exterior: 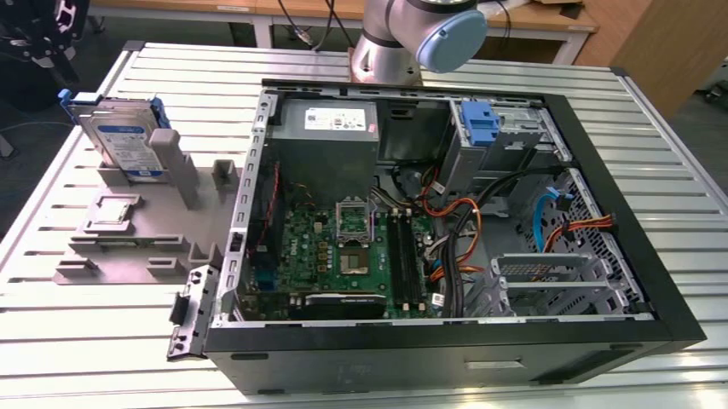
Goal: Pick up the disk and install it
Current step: 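Pick up the disk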
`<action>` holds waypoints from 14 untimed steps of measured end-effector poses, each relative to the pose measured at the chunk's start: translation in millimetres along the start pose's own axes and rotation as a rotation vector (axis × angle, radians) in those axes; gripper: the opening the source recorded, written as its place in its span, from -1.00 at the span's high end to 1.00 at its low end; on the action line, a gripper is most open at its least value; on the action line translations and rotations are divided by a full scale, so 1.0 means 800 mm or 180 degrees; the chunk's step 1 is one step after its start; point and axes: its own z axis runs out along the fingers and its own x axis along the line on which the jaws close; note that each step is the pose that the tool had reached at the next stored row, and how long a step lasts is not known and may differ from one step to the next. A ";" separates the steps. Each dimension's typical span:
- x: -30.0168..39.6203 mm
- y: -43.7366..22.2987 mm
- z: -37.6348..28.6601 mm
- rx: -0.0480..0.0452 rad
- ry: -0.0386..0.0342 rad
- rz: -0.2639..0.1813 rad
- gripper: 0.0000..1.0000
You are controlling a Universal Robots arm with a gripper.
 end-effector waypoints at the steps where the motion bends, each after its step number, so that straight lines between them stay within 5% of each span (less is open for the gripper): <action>1: 0.0000 0.0001 0.0000 0.0000 0.0001 -0.0025 0.80; 14: 0.0000 0.0000 0.0000 -0.0005 0.0015 -0.0363 0.80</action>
